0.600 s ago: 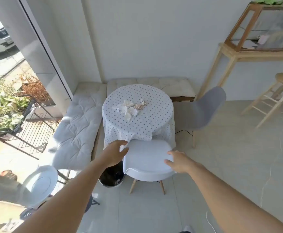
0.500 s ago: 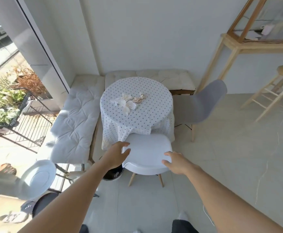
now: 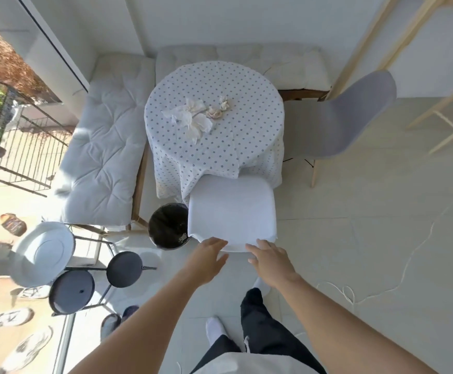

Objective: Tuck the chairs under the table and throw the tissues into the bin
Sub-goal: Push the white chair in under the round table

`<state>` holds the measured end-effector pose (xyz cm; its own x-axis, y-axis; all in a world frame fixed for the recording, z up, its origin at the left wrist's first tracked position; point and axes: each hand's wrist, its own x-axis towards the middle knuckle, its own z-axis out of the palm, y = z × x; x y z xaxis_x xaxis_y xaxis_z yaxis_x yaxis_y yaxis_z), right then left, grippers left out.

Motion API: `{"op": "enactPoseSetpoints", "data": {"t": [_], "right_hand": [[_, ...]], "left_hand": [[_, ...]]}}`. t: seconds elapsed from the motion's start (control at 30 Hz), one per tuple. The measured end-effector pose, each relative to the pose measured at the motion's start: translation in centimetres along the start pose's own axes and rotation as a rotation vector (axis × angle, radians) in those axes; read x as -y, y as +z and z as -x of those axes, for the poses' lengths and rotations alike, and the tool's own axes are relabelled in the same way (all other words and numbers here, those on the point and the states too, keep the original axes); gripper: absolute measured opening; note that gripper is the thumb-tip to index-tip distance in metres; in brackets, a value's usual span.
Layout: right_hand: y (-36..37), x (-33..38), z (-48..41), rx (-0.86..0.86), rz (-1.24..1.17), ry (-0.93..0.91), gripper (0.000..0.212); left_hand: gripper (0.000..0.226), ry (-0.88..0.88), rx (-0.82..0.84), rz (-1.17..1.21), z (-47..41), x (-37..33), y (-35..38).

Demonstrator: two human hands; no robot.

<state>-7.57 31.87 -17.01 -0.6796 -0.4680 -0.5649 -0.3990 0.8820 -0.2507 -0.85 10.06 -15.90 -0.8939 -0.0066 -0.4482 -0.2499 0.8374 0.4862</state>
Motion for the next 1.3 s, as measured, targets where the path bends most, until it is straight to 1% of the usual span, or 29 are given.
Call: {"op": "enactPoseSetpoints", "data": {"t": [0.13, 0.27, 0.4, 0.57, 0.7, 0.9, 1.0, 1.1, 1.17, 1.3], "right_hand": [[0.2, -0.6, -1.9, -0.035, 0.040, -0.057, 0.040], [-0.8, -1.9, -3.6, -0.045, 0.095, -0.134, 0.032], [-1.6, -2.8, -5.0, -0.041, 0.135, -0.152, 0.029], [-3.7, -3.1, -7.2, -0.051, 0.118, -0.163, 0.041], [-5.9, -3.2, -9.2, -0.049, 0.097, -0.117, 0.051], [-8.9, -3.7, -13.1, -0.049, 0.070, -0.093, 0.046], [-9.9, -3.1, -14.9, -0.048, 0.051, -0.075, 0.042], [-10.7, -2.5, -17.0, -0.063, 0.017, -0.048, 0.046], [-11.5, -2.2, -18.0, -0.040, 0.030, -0.051, 0.041], [-12.3, -2.2, -18.9, 0.010, 0.071, -0.042, 0.035]], "left_hand": [[0.049, -0.038, 0.082, -0.069, -2.0, 0.5, 1.5], [0.043, -0.105, 0.078, -0.056, -4.0, 1.0, 2.3], [0.040, -0.191, 0.060, -0.010, -5.6, 0.7, 2.3], [0.041, -0.281, -0.023, 0.049, -8.1, 0.7, 1.6], [0.044, -0.317, -0.053, 0.066, -10.5, 0.0, 0.8], [0.055, -0.333, -0.071, 0.101, -14.9, 0.3, -1.5], [0.054, -0.329, -0.083, 0.089, -16.7, 1.3, -2.5], [0.053, -0.307, -0.086, 0.088, -18.5, 2.7, -3.8], [0.049, -0.287, -0.055, 0.081, -19.6, 3.5, -4.8], [0.051, -0.275, 0.075, 0.061, -21.0, 4.4, -6.0]]}}
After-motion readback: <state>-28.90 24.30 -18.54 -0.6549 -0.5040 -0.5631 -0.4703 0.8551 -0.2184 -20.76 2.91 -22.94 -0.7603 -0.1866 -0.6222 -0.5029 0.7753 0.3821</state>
